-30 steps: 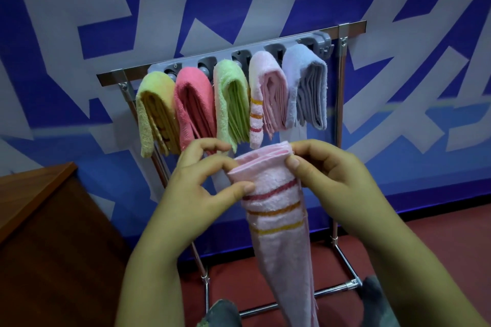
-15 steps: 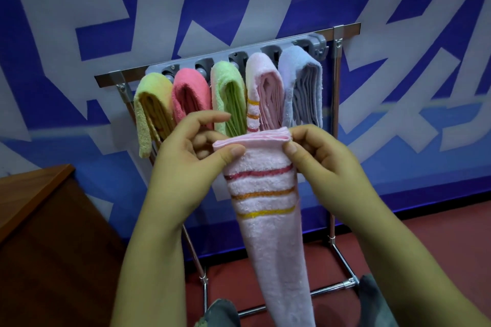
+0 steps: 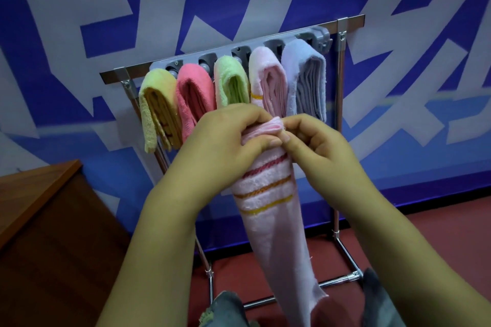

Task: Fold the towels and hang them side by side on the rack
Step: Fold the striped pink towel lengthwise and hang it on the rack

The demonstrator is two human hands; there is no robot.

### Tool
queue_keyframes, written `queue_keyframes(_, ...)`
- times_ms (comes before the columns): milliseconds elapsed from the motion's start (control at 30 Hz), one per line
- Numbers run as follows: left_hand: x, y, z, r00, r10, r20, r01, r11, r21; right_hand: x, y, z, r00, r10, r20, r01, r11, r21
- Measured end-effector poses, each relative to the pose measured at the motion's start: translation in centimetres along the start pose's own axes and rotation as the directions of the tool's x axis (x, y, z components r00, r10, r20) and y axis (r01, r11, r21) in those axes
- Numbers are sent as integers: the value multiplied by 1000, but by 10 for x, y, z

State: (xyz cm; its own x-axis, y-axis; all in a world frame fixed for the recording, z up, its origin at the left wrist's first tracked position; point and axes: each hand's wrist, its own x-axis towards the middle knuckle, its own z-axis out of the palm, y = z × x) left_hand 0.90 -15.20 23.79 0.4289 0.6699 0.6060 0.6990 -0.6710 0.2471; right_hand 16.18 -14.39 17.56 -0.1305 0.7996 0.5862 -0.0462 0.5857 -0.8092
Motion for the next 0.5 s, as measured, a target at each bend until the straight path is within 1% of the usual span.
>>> queue_keyframes(100, 3, 4, 1, 999, 37, -26, -37, 999, -21, -3, 4, -2, 999, 36, -3, -35, 992, 121)
queue_keyframes(200, 3, 4, -1, 997, -7, -75, 0, 995, -96, -11, 18, -8, 993, 91, 70, -103, 974, 202)
queue_keyframes(300, 4, 1, -2, 995, -50, -92, 37, 990, -137, -31, 43, -18, 964, 211, 159, -237, 957, 165)
queue_keyframes(333, 4, 1, -3, 994, -57, -95, 43, 989, -140, -38, 52, -19, 954, 248, 170, -272, 952, 138)
queue_keyframes(433, 6, 0, -7, 992, -73, -99, 57, 986, -155, -54, 69, -21, 936, 321, 141, -328, 945, 24)
queue_keyframes(500, 6, 0, -9, 993, -69, -97, 52, 986, -160, -58, 75, -20, 938, 332, 96, -331, 943, -30)
